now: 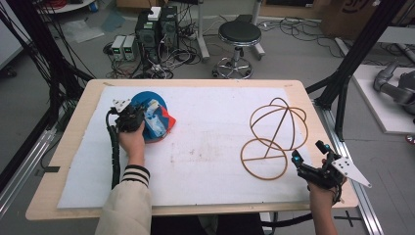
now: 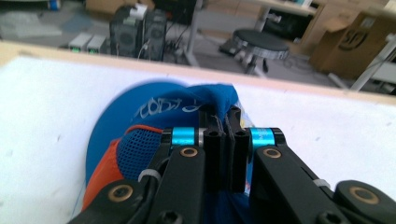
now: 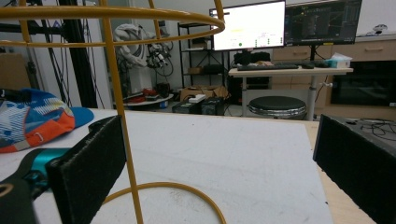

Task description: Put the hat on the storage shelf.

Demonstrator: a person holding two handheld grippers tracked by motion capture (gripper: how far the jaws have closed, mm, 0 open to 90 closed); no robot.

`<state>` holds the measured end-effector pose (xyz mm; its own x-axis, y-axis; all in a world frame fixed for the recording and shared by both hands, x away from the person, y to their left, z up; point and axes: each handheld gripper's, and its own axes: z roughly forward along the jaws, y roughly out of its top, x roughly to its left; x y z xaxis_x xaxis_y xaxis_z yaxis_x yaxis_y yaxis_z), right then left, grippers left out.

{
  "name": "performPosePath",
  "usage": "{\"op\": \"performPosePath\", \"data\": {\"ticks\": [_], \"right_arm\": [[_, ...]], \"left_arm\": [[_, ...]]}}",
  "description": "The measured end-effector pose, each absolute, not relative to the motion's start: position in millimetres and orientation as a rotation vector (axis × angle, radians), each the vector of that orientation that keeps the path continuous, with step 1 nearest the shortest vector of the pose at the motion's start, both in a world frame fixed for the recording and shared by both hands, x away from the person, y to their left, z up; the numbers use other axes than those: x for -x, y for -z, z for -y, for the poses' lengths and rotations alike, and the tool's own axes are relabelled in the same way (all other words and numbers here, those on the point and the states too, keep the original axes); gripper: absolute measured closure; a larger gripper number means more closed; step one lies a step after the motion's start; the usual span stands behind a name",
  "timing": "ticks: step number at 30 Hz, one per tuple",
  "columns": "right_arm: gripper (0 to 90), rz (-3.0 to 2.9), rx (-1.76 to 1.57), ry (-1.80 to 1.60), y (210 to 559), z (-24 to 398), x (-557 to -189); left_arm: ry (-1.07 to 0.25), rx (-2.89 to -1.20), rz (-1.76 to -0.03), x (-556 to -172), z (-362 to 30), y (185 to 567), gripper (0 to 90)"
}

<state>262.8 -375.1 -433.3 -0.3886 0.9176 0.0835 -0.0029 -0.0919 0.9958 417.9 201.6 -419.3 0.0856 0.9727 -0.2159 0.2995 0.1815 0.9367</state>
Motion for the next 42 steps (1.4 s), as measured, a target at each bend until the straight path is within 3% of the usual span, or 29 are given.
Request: {"op": "performPosePath", "data": {"ticks": [16, 27, 42], "right_arm": [[2.7, -1.449, -1.038, -1.568, 433, 373, -263], [2.7, -1.434, -1.041, -1.574, 432, 375, -261], [2.7, -1.428, -1.034, -1.575, 431, 377, -260]], "left_arm": [[-0.781, -1.216, -1.275, -399, -200, 384, 87.9], [-0.792, -1.143, -1.068, -380, -170, 331, 87.9], [-0.736, -1.087, -0.957, -366, -137, 294, 87.9]]}}
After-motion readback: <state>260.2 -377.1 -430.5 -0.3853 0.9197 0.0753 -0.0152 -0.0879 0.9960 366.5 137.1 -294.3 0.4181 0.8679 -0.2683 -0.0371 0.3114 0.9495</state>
